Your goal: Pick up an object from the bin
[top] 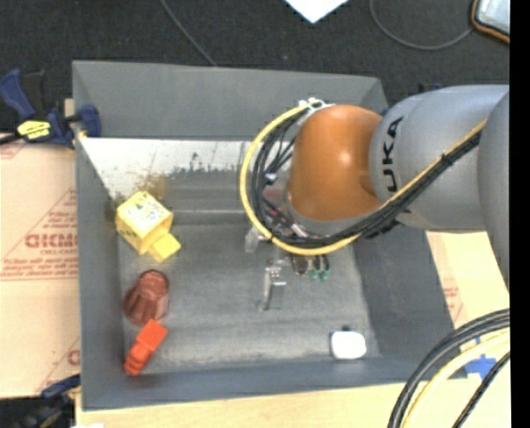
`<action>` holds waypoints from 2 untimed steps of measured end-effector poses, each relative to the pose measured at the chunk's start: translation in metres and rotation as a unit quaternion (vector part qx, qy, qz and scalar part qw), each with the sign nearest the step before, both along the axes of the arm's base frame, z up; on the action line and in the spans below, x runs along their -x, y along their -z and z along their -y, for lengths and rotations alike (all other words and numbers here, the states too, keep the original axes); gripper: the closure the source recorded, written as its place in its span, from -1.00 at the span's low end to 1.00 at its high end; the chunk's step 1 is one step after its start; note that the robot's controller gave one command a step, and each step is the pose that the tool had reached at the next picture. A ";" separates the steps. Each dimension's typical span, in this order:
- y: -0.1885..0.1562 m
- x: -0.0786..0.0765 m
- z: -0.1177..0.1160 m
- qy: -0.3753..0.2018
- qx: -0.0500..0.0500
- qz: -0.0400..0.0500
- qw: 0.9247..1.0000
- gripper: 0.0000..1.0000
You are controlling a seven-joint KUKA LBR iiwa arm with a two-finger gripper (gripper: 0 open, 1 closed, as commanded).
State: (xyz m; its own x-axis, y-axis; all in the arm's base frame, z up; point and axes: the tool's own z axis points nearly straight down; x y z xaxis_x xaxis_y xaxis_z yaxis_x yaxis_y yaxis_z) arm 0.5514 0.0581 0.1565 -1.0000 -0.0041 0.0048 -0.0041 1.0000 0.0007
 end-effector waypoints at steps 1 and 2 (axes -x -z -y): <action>-0.004 -0.002 0.000 0.001 0.000 0.004 1.000 -1.00; 0.078 -0.048 -0.123 0.142 0.008 0.003 0.990 -1.00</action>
Offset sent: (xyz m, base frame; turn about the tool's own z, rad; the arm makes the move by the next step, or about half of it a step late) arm 0.0488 0.1394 -0.0865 0.3164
